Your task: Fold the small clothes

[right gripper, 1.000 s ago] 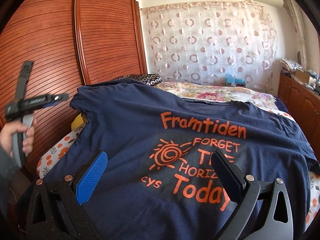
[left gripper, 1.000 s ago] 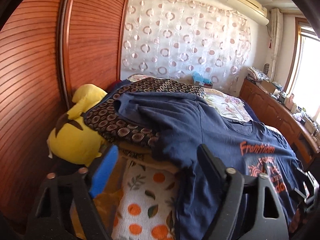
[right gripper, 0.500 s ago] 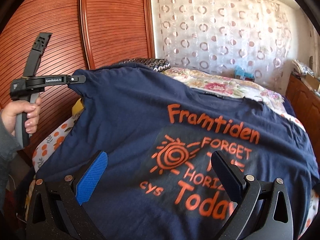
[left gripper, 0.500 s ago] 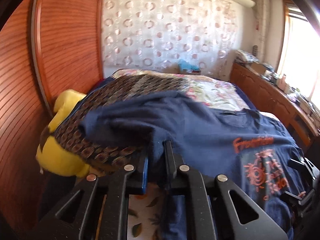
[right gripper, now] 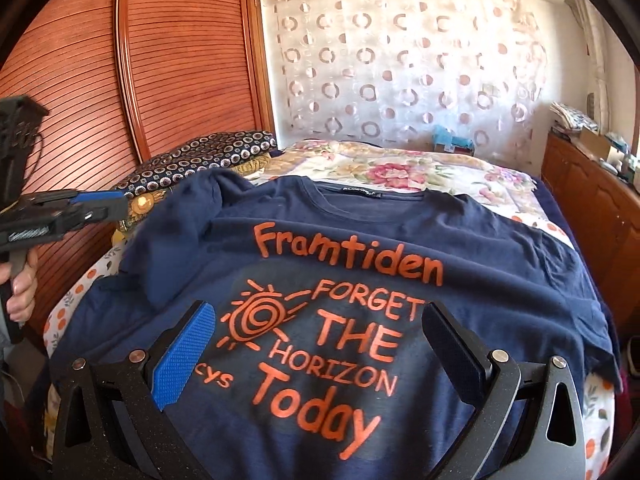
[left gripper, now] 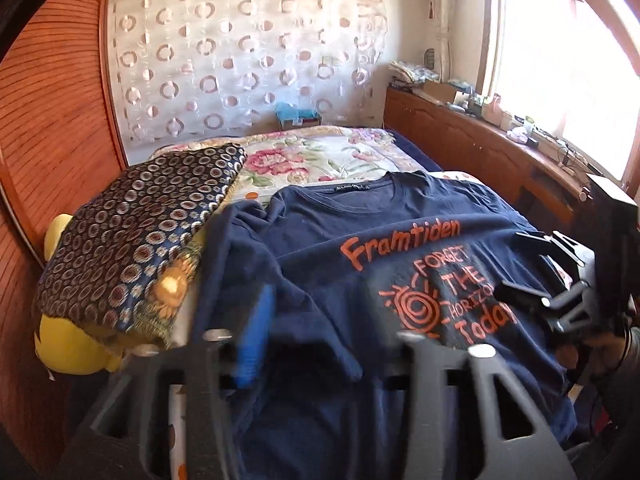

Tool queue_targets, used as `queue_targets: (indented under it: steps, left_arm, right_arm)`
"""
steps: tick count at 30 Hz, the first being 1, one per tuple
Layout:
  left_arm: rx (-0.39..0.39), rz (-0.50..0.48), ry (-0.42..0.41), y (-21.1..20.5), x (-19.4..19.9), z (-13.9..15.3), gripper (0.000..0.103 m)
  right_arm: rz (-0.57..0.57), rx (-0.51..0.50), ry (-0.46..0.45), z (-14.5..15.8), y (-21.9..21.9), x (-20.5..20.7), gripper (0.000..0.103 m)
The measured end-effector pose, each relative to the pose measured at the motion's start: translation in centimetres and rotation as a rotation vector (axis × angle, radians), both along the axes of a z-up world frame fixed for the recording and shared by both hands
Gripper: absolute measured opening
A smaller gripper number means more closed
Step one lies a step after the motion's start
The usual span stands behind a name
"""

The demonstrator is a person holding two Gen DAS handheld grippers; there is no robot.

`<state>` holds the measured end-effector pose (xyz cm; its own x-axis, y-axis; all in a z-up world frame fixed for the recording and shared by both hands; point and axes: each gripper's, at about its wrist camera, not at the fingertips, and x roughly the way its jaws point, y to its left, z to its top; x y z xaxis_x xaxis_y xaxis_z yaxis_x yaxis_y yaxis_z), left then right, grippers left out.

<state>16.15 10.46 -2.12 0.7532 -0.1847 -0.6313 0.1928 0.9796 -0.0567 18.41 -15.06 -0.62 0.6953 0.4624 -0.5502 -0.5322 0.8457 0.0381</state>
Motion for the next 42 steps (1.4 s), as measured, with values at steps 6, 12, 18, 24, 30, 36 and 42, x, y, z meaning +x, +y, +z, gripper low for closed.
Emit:
queue_targets:
  steps: [6,12,18,24,30,36,42]
  left_arm:
    - [-0.006,0.090,-0.002,3.2,-3.2,-1.3,0.079]
    - [-0.017,0.175,0.054,6.9,-5.1,-4.8,0.079]
    - [-0.010,0.207,0.128,8.6,-5.8,-8.1,0.079]
    - [0.005,0.204,0.144,8.5,-6.4,-9.1,0.079]
    - [-0.014,0.216,0.145,9.5,-7.4,-9.3,0.079]
    - [-0.020,0.211,0.149,9.7,-7.9,-9.4,0.079]
    - [-0.012,0.212,0.147,9.2,-7.8,-9.2,0.079]
  right_arm:
    - [0.051,0.011,0.020,0.4,1.7,0.3,0.103]
    - [0.193,0.011,0.049,0.5,6.0,1.7,0.096]
    - [0.352,-0.009,0.117,0.2,13.4,4.0,0.064]
    - [0.483,-0.028,0.193,-1.4,20.4,5.5,0.052]
    - [0.559,-0.086,0.267,-4.2,25.4,6.5,0.036]
    - [0.581,-0.123,0.305,-6.8,29.1,7.9,0.032]
    - [0.581,-0.159,0.296,-7.9,30.7,9.2,0.003]
